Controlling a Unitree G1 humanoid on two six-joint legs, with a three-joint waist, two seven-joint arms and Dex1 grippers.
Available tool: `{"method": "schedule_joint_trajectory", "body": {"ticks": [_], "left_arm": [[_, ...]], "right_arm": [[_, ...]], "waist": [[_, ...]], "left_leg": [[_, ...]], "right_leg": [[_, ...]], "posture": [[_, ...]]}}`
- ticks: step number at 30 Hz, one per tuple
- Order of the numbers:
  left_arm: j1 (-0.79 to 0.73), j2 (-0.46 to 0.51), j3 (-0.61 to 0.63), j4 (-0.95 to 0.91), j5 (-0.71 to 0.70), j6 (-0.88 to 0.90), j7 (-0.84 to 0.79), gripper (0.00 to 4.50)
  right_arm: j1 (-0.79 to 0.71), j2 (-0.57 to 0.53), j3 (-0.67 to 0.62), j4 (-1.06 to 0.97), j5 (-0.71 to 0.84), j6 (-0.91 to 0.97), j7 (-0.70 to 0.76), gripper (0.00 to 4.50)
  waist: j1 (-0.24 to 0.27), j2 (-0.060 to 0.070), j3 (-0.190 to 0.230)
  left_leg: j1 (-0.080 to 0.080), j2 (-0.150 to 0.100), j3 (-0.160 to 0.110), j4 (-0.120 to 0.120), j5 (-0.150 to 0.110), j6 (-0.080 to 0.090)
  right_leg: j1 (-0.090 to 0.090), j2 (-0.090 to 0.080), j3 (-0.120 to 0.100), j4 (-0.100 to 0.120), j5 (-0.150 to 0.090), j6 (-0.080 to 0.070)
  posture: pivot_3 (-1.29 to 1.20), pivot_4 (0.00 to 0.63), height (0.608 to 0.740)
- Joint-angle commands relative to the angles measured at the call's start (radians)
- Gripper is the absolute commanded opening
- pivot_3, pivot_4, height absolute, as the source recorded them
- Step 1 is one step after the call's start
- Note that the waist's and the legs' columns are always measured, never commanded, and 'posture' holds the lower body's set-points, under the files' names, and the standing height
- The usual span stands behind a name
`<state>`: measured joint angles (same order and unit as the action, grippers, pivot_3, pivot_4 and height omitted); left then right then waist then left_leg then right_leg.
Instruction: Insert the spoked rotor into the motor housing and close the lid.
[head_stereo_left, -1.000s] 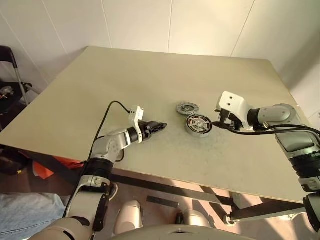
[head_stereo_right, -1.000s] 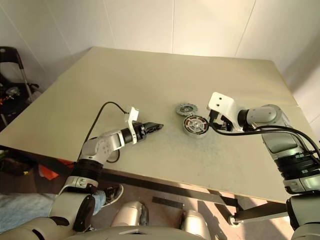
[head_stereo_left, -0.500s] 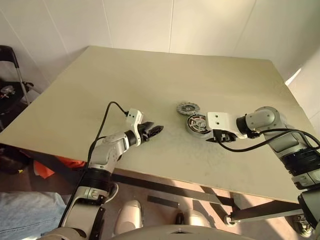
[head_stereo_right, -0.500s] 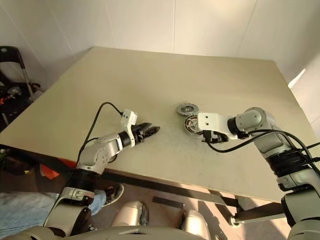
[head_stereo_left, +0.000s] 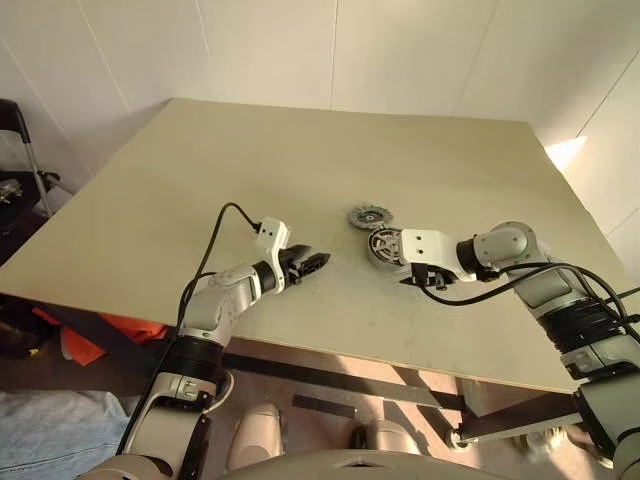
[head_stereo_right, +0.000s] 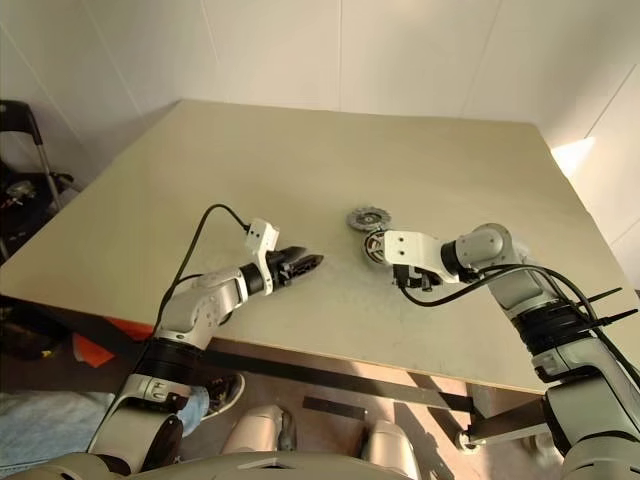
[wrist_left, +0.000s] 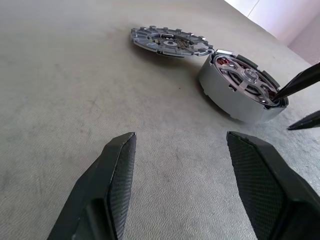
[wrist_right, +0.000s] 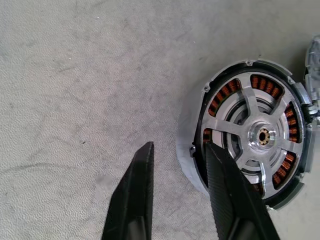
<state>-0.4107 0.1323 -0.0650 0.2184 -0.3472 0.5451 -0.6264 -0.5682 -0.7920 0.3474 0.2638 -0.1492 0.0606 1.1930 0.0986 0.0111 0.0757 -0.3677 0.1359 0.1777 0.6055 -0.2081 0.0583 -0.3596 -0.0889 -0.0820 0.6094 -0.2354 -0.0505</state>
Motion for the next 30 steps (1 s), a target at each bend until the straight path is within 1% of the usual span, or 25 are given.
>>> {"method": "schedule_joint_trajectory", "body": {"ticks": [1, 2, 3, 8, 13, 15, 17, 18, 22, 24, 26, 29, 30], "left_arm": [[-0.015, 0.003, 0.002, -0.040, 0.001, -0.008, 0.006, 3.03], [-0.014, 0.003, 0.002, -0.042, 0.000, -0.008, 0.008, 3.03], [-0.012, 0.003, 0.001, -0.042, 0.000, -0.009, 0.009, 3.03], [-0.009, 0.000, -0.001, -0.042, 0.000, -0.010, 0.015, 3.03], [-0.009, -0.001, -0.003, -0.034, 0.003, -0.013, 0.017, 3.03], [-0.008, -0.001, -0.001, -0.031, 0.003, -0.013, 0.021, 3.03], [-0.006, 0.000, 0.002, -0.031, 0.002, -0.013, 0.027, 3.03], [-0.006, 0.000, 0.003, -0.032, 0.002, -0.013, 0.029, 3.03], [0.004, 0.004, 0.013, -0.032, 0.001, -0.016, 0.041, 3.03], [0.010, 0.009, 0.017, -0.039, -0.001, -0.015, 0.044, 3.03], [0.017, 0.012, 0.022, -0.048, -0.004, -0.013, 0.049, 3.03], [0.030, 0.020, 0.026, -0.062, -0.006, -0.010, 0.050, 3.03], [0.035, 0.022, 0.027, -0.068, -0.006, -0.009, 0.051, 3.03]], "right_arm": [[-0.006, -0.001, 0.010, 0.031, -0.031, 0.003, 0.000, 0.44], [-0.009, 0.001, 0.010, 0.035, -0.036, 0.003, -0.004, 0.14], [-0.012, 0.002, 0.011, 0.038, -0.041, 0.003, -0.009, 0.04], [-0.012, 0.005, 0.010, 0.042, -0.050, 0.012, -0.024, 0.04], [-0.009, 0.012, -0.012, 0.026, -0.028, 0.074, -0.036, 0.04], [-0.031, 0.049, -0.066, -0.018, 0.027, 0.233, -0.063, 0.04], [-0.056, 0.075, -0.121, -0.086, 0.093, 0.407, -0.058, 0.04], [-0.061, 0.078, -0.132, -0.111, 0.110, 0.455, -0.053, 0.04], [-0.125, 0.117, -0.223, -0.265, 0.252, 0.829, -0.071, 0.04], [-0.145, 0.152, -0.258, -0.343, 0.307, 1.026, -0.113, 0.04], [-0.156, 0.199, -0.293, -0.408, 0.349, 1.200, -0.170, 0.04], [-0.190, 0.307, -0.367, -0.463, 0.379, 1.452, -0.278, 0.04], [-0.206, 0.357, -0.407, -0.441, 0.375, 1.509, -0.333, 0.04]], "waist": [[0.001, 0.000, 0.000], [0.000, -0.002, -0.001], [-0.001, -0.002, -0.001], [-0.003, -0.002, -0.001], [-0.003, -0.002, -0.001], [-0.004, -0.002, -0.001], [-0.005, -0.001, 0.000], [-0.005, 0.000, 0.000], [-0.003, 0.002, 0.001], [-0.002, 0.002, 0.001], [0.000, 0.002, 0.001], [0.004, 0.002, 0.001], [0.005, 0.002, 0.001]], "left_leg": [[0.000, 0.000, 0.000, 0.000, 0.000, 0.000], [0.000, 0.000, 0.000, 0.000, 0.000, 0.001], [0.000, 0.000, 0.000, 0.000, 0.000, 0.001], [0.000, 0.000, 0.000, 0.000, 0.000, 0.001], [0.001, 0.000, 0.000, 0.001, 0.000, 0.000], [0.002, 0.000, 0.000, 0.001, 0.000, 0.000], [0.003, 0.000, 0.000, 0.001, 0.000, 0.000], [0.003, 0.000, 0.000, 0.001, 0.000, 0.000], [-0.003, 0.000, 0.000, 0.001, 0.000, 0.000], [-0.009, 0.000, 0.000, 0.000, 0.002, 0.003], [-0.016, 0.001, 0.000, 0.000, 0.003, 0.002], [-0.021, 0.002, 0.000, 0.000, 0.004, 0.000], [-0.022, 0.002, 0.000, 0.000, 0.005, -0.001]], "right_leg": [[0.000, 0.000, 0.000, 0.000, 0.000, 0.000], [0.000, 0.000, 0.000, 0.000, 0.000, 0.000], [0.000, 0.000, 0.000, 0.000, 0.000, 0.000], [0.000, 0.000, 0.000, 0.000, 0.000, 0.000], [0.001, 0.000, 0.000, 0.000, 0.000, 0.000], [0.002, 0.000, 0.000, 0.000, 0.000, 0.000], [0.003, 0.000, 0.000, 0.000, 0.000, 0.000], [0.002, 0.000, 0.000, 0.000, 0.000, 0.000], [-0.004, 0.000, 0.001, 0.002, 0.001, -0.001], [-0.012, 0.000, 0.001, 0.005, 0.001, -0.002], [-0.021, 0.001, 0.001, 0.009, 0.001, -0.002], [-0.028, 0.002, 0.001, 0.013, -0.001, -0.005], [-0.029, 0.002, 0.001, 0.013, -0.001, -0.005]], "posture": [[0.00, 0.000, 0.740], [0.00, 0.000, 0.740], [0.00, 0.000, 0.740], [0.00, 0.000, 0.740], [0.00, 0.000, 0.740], [0.00, 0.000, 0.740], [0.00, 0.000, 0.740], [0.00, 0.000, 0.740], [0.00, 0.000, 0.740], [0.00, 0.000, 0.740], [0.00, 0.000, 0.740], [0.00, 0.000, 0.740], [0.00, 0.000, 0.740]]}}
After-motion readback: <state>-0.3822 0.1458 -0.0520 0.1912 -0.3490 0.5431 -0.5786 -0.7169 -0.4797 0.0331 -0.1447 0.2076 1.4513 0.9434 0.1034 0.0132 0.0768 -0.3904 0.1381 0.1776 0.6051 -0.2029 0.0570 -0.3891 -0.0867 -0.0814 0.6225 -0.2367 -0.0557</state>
